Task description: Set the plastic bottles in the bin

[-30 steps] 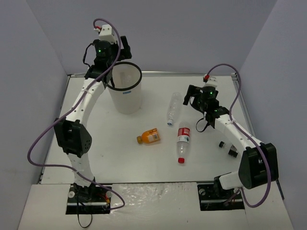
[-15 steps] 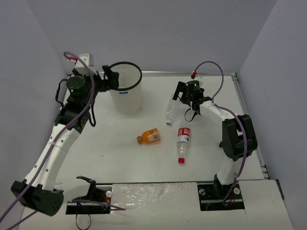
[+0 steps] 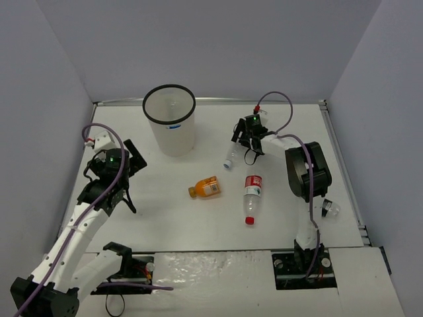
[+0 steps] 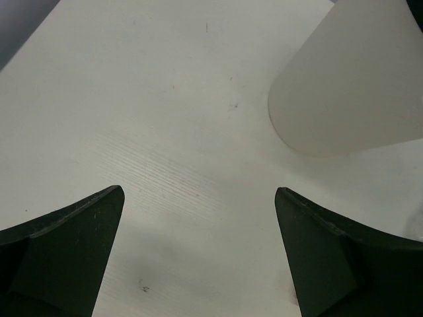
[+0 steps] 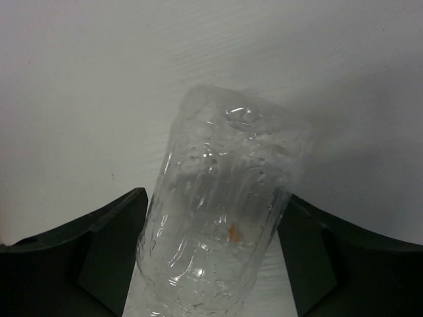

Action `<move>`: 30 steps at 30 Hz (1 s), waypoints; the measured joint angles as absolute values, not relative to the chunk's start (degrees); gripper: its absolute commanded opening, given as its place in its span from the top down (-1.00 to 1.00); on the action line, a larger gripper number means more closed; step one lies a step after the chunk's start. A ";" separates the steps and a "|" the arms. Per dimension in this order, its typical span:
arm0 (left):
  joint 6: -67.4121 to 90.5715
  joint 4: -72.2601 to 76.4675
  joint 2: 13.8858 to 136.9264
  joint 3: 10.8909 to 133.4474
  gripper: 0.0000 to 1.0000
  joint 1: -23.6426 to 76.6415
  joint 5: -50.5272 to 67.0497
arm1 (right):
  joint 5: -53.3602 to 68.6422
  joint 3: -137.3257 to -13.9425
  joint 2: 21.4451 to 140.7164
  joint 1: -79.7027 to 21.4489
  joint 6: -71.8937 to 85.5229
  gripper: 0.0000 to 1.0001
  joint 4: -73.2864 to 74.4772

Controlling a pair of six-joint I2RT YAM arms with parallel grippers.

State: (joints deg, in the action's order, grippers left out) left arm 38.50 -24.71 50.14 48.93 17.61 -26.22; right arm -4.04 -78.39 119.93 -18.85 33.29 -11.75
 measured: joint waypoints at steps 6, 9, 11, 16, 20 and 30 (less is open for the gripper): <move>39.30 -24.72 49.49 48.93 -0.94 17.61 -27.11 | -4.16 -80.46 120.10 -19.20 32.87 0.39 -11.27; 39.39 -24.92 49.79 48.93 -0.94 17.61 -27.11 | -4.20 -81.96 119.28 -19.38 31.03 0.39 -10.92; 39.44 -25.08 49.82 48.93 -0.94 17.61 -27.11 | -4.63 -82.72 117.41 -19.88 28.53 0.40 -11.65; 39.46 -25.19 49.80 48.93 -0.94 17.61 -27.22 | -5.54 -86.30 109.69 -23.59 20.95 0.43 -17.96; 39.46 -25.76 49.40 48.93 -0.94 17.61 -27.32 | -1.89 -93.81 106.49 -27.03 14.75 0.32 -28.23; 39.44 -26.65 46.03 48.93 -0.94 17.61 -27.63 | 5.51 -113.42 118.69 -36.46 0.39 0.31 -51.23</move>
State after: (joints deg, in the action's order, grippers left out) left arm 39.44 -26.65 46.03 48.93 17.61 -27.63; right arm 5.51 -113.42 118.69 -36.46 0.39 -51.23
